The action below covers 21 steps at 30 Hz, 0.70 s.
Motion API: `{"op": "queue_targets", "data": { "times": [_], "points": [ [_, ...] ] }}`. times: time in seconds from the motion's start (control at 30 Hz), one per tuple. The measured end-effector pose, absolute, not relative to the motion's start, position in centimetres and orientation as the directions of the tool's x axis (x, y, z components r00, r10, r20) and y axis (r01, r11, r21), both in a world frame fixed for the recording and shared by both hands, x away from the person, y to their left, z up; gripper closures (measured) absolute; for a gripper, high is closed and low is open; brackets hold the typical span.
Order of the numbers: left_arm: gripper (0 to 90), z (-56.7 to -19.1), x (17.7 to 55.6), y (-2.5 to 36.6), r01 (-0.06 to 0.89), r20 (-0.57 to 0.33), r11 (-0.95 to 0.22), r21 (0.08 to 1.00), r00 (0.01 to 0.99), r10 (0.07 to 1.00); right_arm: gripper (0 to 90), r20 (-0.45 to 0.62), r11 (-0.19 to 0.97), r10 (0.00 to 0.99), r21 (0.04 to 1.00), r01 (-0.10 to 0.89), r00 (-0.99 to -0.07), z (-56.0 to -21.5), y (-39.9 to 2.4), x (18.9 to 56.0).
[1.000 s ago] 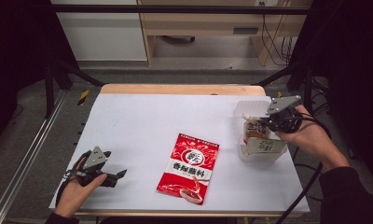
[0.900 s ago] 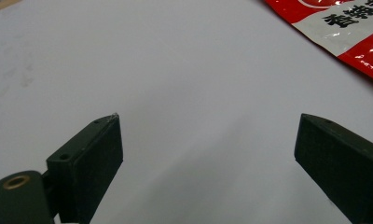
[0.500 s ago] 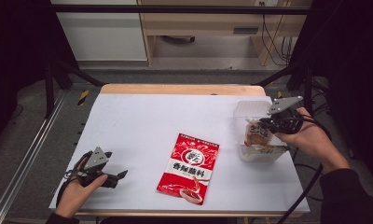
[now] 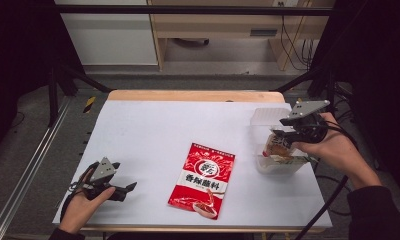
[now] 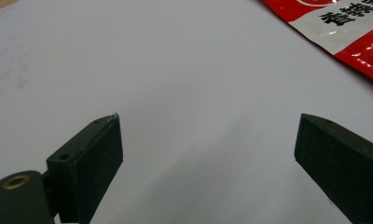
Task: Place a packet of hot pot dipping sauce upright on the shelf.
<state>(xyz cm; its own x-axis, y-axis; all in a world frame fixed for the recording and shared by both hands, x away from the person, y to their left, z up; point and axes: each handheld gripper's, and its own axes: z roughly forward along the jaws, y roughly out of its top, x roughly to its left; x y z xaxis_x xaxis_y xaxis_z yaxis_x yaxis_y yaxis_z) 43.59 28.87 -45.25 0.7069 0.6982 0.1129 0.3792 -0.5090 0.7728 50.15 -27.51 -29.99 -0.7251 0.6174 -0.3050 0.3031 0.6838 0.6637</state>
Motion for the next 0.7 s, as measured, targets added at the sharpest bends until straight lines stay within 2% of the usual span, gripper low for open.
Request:
{"op": "queue_targets", "data": {
  "times": [0.23, 0.47, 0.7],
  "points": [
    [7.7, -45.3, 43.5, 28.6, 0.374, 0.118, -0.516, 0.77, 0.712, 0.692, 40.7, -0.369, 0.694, 0.602, 0.68, 0.236, -0.708, -27.7, -24.6, 47.1],
    [7.7, -45.2, 43.5, 28.6, 0.371, 0.121, -0.521, 0.769, 0.716, 0.688, 35.3, -0.394, 0.702, 0.577, 0.687, 0.188, -0.715, -27.8, -21.3, 44.2],
    [7.7, -45.2, 43.4, 28.5, 0.367, 0.125, -0.528, 0.766, 0.72, 0.682, 33.4, -0.377, 0.689, 0.584, 0.699, 0.193, -0.719, -29.4, -19.0, 42.2]
  ]
}}
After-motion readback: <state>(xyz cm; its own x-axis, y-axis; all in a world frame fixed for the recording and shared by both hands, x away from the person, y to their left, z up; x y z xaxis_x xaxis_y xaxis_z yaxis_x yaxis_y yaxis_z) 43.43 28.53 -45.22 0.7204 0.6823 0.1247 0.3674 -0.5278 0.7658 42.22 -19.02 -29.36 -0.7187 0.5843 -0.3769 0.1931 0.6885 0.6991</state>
